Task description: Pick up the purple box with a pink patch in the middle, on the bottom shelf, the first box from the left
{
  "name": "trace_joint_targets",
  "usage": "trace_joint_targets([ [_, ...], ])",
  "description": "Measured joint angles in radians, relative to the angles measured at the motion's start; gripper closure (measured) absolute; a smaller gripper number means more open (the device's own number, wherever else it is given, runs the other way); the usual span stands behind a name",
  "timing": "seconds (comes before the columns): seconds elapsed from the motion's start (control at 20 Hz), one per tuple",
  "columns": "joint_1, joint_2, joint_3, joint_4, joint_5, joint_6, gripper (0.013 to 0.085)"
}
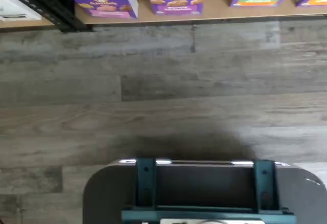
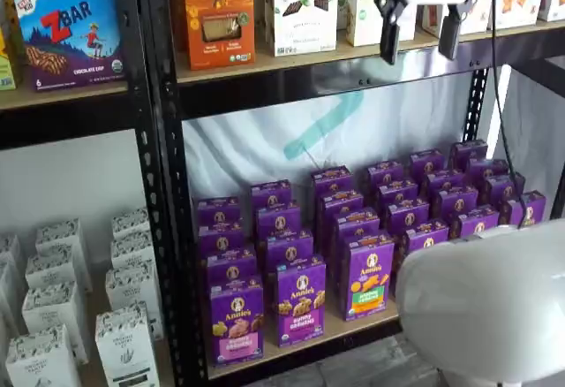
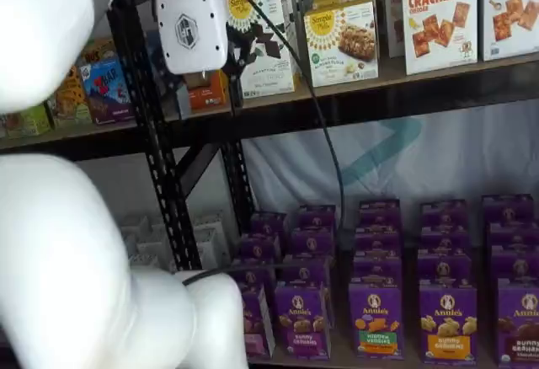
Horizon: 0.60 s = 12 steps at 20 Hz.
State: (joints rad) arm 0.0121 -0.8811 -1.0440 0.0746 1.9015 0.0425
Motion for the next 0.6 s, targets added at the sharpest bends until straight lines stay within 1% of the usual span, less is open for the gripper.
trace_joint_targets([
  [0.1,0.007,-0.009,0.043,0.01,-0.032,0.009,0.013],
  [0.15,0.022,-0.013,0.069,0.007,-0.053,0.02,0.013],
  [0.25,0.035,-0.02,0.105,0.004,-0.086,0.03,0.013],
  [0.4,0.055,-0.034,0.177,0.001,-0.157,0.045,0.013],
  [0.5,0.07,-0.034,0.205,-0.011,-0.185,0.057,0.013],
  [0.6,0.096,-0.03,0.249,-0.033,-0.229,0.078,0.013],
])
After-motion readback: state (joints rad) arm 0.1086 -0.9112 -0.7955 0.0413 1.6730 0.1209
